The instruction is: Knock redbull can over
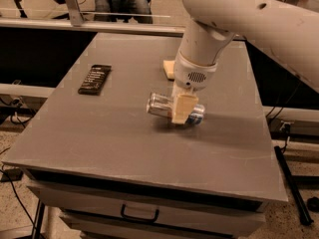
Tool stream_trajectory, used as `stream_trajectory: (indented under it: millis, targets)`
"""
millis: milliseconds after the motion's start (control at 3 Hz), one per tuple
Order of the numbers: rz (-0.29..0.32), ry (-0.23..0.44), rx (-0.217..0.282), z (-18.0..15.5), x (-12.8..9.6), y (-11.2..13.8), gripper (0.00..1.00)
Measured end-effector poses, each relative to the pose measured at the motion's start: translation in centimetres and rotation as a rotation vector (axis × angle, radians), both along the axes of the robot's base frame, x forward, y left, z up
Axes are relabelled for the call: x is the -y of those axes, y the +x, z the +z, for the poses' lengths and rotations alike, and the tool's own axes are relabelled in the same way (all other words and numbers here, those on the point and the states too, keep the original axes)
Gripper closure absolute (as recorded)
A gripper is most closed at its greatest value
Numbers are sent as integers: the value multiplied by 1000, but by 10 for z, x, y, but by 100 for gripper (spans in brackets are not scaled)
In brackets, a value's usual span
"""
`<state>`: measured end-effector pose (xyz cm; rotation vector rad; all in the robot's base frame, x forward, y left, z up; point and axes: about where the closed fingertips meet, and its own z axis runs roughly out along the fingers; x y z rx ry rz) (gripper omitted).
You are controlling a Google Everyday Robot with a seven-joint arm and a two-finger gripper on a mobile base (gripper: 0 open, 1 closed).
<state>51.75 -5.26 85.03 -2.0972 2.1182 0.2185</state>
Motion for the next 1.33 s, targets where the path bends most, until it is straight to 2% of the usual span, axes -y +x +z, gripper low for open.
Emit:
stream_trajectory:
  millis: [667,1000,1333]
  targets:
    - [2,3,6,-1,-2,1,0]
    - [-2,9,10,0,0,1,0]
    - [-41,81,54,6,28,5,0]
